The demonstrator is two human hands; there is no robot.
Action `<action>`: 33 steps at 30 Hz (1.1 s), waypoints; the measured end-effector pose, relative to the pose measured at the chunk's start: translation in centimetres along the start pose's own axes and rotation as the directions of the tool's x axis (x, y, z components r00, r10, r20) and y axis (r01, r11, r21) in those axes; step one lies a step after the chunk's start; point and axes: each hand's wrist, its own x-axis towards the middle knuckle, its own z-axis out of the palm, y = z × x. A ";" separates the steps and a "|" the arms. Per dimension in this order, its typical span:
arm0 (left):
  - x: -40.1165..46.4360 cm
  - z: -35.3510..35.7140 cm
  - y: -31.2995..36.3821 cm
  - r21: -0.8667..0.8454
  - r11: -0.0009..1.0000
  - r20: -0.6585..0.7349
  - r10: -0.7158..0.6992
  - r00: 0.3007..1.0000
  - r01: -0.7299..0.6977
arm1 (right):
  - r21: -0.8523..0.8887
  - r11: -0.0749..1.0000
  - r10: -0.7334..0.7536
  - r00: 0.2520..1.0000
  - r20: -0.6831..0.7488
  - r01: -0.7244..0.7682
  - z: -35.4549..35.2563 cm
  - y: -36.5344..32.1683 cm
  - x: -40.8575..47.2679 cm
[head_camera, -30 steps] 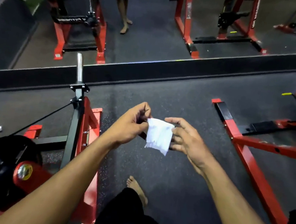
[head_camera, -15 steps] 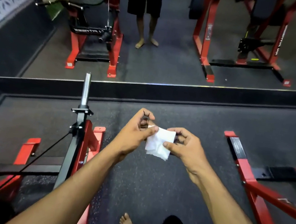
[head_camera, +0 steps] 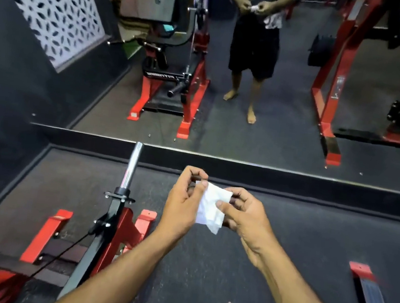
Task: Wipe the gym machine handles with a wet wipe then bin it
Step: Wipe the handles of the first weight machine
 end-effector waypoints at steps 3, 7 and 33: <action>5.2 0.2 0.6 0.129 0.992 -0.142 0.020 0.990 -0.001 | -0.054 0.998 0.019 0.992 0.125 -0.013 0.3 -2.5 6.1; 10.9 -1.3 -0.4 0.222 0.962 -0.288 -0.093 0.953 0.161 | -0.152 0.987 -0.024 0.988 0.151 0.047 2.4 -4.5 13.2; 32.0 -28.0 -10.9 -0.315 0.947 -0.698 -0.281 0.659 0.071 | -0.239 0.967 0.225 0.728 0.647 -0.086 34.7 -5.8 47.4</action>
